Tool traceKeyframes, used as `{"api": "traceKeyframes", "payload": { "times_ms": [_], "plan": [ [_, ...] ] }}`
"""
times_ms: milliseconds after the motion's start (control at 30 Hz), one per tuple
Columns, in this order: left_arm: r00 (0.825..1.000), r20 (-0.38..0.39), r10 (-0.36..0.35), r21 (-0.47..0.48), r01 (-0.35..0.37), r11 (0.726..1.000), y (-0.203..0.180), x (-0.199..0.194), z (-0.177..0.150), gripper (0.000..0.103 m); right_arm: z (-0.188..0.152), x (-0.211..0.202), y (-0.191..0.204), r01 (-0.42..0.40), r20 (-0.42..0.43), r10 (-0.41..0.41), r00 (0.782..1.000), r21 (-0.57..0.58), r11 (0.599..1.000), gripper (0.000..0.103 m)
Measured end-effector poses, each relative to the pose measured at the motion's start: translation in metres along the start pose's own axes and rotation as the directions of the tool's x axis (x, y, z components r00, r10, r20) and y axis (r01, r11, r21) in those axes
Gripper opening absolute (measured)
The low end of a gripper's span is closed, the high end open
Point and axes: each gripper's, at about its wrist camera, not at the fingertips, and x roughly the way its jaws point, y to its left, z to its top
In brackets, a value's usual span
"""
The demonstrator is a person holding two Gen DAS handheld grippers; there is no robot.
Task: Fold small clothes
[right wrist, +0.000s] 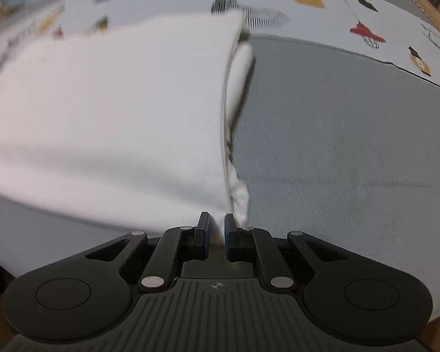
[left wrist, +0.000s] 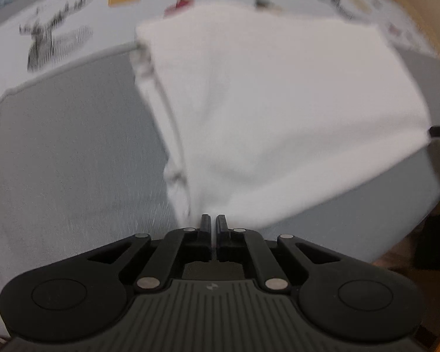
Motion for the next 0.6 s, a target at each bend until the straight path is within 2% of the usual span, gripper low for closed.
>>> {"api": "traceKeyframes", "payload": {
  "times_ms": [33,100,167,267,367,467,600],
  "plan": [
    [1.0,0.028,-0.012,-0.002,0.012,1.0,0.0,-0.003,0.003,0.004,0.002,-0.003,-0.003,-0.014,0.022,0.014,1.0,0.014,1.0,0.01],
    [1.0,0.006,0.017,-0.009,-0.016,1.0,0.003,0.007,0.006,0.004,0.002,0.005,-0.006,0.04,-0.01,-0.039,0.999,0.013,0.999,0.01],
    [0.993,-0.083,0.08,0.002,-0.08,0.997,0.002,0.027,0.002,0.008,-0.002,0.015,-0.007,0.085,-0.063,-0.085,0.994,-0.004,0.996,0.03],
    [0.993,-0.061,0.1,0.017,-0.099,0.995,-0.003,0.021,0.011,0.009,0.006,0.004,-0.005,0.085,-0.036,-0.084,0.996,0.021,0.996,0.031],
    [0.995,0.015,0.099,0.016,-0.099,0.995,-0.009,-0.001,0.011,0.009,0.013,-0.023,0.007,0.088,0.055,-0.089,0.995,0.019,0.996,0.032],
    [0.992,0.068,0.108,0.026,-0.11,0.994,-0.013,-0.023,0.017,0.011,0.017,-0.047,0.025,0.107,0.165,-0.108,0.98,0.013,0.994,0.037],
    [0.983,0.129,0.128,0.027,-0.133,0.991,-0.019,-0.057,0.016,0.011,0.024,-0.071,0.054,0.06,0.27,-0.062,0.961,0.014,0.998,0.04]
  ]
}}
